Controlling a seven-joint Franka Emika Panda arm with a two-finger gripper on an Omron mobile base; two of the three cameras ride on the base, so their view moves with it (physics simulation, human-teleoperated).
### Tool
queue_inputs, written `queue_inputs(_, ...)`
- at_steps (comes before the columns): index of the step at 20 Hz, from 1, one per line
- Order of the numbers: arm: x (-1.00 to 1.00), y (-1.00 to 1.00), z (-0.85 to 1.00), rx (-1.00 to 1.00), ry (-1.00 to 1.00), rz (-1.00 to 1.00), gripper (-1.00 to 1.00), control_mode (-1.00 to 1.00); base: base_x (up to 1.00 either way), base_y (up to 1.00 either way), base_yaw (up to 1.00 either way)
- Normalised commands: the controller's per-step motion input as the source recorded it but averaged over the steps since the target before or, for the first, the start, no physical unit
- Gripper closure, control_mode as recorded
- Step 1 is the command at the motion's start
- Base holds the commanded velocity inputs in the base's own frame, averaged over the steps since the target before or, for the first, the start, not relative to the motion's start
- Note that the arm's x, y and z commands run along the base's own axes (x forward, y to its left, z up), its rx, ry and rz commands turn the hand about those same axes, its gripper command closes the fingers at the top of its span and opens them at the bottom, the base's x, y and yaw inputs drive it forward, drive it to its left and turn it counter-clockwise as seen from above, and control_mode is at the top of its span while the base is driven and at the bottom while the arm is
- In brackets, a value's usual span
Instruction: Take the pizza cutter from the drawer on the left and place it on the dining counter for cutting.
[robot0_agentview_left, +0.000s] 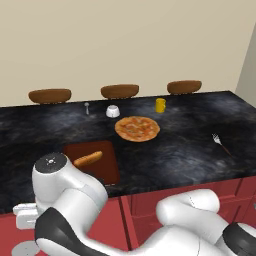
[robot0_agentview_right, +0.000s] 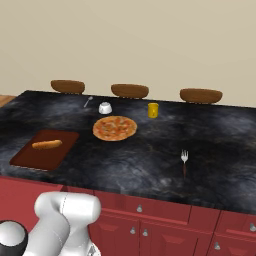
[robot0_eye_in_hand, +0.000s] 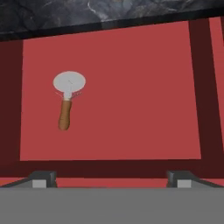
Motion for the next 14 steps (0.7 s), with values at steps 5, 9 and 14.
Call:
queue_inputs(5, 0.18, 0.00, 0.00, 0.00, 0.07, -0.01, -1.00, -1.00, 0.00, 0.00, 0.00)
queue_inputs(9, 0.07, 0.00, 0.00, 0.00, 0.07, 0.00, -1.00, -1.00, 0.00, 0.00, 0.00)
queue_inputs(14, 0.00, 0.00, 0.00, 0.00, 0.03, 0.00, -1.00, -1.00, 0.00, 0.00, 0.00)
